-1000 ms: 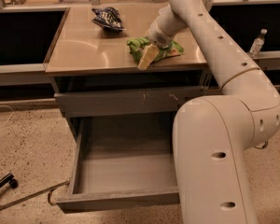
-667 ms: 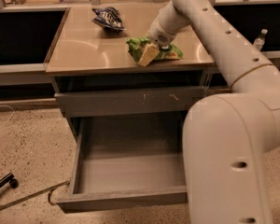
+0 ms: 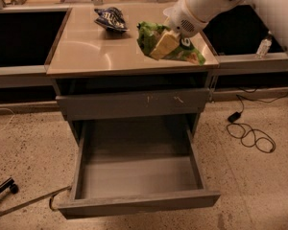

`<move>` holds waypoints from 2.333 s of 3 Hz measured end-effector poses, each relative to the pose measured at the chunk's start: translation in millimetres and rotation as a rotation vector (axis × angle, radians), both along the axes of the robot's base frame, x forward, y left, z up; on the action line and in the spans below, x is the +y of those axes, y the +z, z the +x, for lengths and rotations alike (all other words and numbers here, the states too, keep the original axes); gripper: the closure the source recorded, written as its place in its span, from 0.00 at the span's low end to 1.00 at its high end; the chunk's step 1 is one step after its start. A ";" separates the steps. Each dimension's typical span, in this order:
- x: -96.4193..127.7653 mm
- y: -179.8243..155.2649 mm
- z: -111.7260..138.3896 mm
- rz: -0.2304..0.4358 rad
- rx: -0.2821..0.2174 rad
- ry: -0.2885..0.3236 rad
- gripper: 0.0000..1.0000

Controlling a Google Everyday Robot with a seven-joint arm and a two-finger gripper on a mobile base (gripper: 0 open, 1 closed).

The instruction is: Place green rice chip bag into middle drawer

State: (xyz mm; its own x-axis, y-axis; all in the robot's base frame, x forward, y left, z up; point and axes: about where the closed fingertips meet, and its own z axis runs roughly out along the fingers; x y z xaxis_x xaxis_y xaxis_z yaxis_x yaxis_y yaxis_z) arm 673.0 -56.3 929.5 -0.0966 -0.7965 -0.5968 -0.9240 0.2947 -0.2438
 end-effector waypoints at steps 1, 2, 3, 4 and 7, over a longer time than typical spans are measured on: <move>25.3 -34.9 -58.6 0.077 0.099 0.081 1.00; 34.8 -58.1 -75.1 0.071 0.155 0.106 1.00; 34.4 -58.1 -74.4 0.070 0.154 0.105 1.00; 44.1 -88.1 -67.8 0.093 0.146 0.121 1.00; 106.1 -306.2 -72.5 0.247 0.340 0.226 1.00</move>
Offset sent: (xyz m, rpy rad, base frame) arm -0.0481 0.0195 -0.0243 0.0633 0.0722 0.0625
